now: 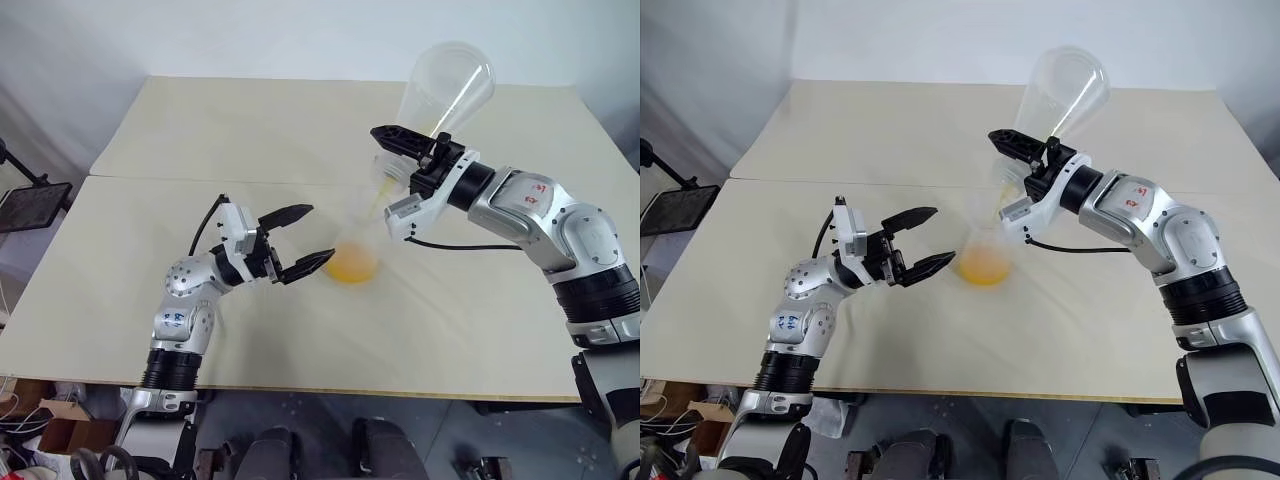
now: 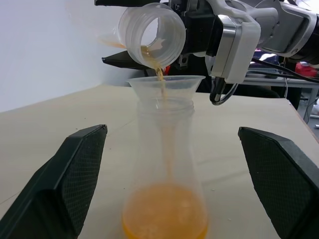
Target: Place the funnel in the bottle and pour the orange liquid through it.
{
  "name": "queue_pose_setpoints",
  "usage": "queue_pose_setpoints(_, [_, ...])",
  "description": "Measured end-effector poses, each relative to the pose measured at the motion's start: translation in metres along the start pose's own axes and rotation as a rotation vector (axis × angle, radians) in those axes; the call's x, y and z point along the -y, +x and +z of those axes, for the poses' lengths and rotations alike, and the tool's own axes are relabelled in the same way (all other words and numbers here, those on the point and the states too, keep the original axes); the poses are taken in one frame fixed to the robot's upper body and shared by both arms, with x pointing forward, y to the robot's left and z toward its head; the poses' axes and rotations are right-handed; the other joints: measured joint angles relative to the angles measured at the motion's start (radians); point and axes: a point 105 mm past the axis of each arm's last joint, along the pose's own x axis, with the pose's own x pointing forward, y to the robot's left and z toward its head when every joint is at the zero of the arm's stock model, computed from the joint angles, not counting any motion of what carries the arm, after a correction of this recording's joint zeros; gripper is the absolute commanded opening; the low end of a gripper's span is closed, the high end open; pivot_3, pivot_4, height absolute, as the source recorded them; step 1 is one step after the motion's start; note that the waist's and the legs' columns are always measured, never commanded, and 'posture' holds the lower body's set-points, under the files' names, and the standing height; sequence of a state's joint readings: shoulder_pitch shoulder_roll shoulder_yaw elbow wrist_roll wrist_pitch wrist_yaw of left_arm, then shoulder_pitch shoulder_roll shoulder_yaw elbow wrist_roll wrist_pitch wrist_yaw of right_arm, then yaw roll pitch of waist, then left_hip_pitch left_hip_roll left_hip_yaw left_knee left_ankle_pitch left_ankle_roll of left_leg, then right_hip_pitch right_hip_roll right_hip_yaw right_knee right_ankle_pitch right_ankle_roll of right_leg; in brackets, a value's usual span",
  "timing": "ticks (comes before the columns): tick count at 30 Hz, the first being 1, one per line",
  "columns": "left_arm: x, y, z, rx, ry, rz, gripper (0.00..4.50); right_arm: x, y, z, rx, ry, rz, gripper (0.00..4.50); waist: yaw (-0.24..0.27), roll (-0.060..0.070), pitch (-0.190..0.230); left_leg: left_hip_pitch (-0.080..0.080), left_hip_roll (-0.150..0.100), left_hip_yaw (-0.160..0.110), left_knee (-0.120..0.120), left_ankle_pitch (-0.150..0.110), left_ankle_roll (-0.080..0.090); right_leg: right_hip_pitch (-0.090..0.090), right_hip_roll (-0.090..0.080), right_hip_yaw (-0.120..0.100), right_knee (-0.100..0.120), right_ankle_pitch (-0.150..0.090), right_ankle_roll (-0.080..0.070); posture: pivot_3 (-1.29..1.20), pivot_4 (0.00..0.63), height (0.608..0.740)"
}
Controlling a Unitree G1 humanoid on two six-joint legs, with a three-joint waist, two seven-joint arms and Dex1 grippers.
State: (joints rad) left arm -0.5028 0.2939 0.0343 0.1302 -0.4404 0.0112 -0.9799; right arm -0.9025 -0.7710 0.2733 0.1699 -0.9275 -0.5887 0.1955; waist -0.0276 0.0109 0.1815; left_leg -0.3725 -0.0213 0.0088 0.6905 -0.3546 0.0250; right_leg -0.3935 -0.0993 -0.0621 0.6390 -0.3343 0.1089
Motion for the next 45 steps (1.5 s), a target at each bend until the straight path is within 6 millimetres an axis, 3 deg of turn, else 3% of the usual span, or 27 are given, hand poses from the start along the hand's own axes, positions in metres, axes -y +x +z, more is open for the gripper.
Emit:
queue_pose_setpoints(14, [-0.002,0.0068,0.0065,0.017,0.024,-0.019,4.5,0.0043,0.0018,-0.0038,-0.009,-0.031,-0.014,2.51,0.0,0.0,0.0,0.0,0.0,0.0,0.0,0.0,0.0,0.0,0.0,0.0,0.0,0.0,0.0,0.0,0.15,0.74])
queue_pose_setpoints(38, [-0.003,0.0062,0.0009,0.012,0.001,-0.013,4.5,0.0057,0.0018,-0.0037,-0.01,-0.039,-0.03,2.51,0.0,0.0,0.0,0.0,0.0,0.0,0.0,0.0,0.0,0.0,0.0,0.0,0.0,0.0,0.0,0.0,0.15,0.74])
queue_pose_setpoints(45, [-0.0025,0.0065,0.0007,0.011,0.0,-0.016,4.5,0.0009,0.0017,0.0054,0.013,0.173,-0.044,2.51,0.0,0.0,0.0,0.0,0.0,0.0,0.0,0.0,0.0,0.0,0.0,0.0,0.0,0.0,0.0,0.0,0.15,0.74])
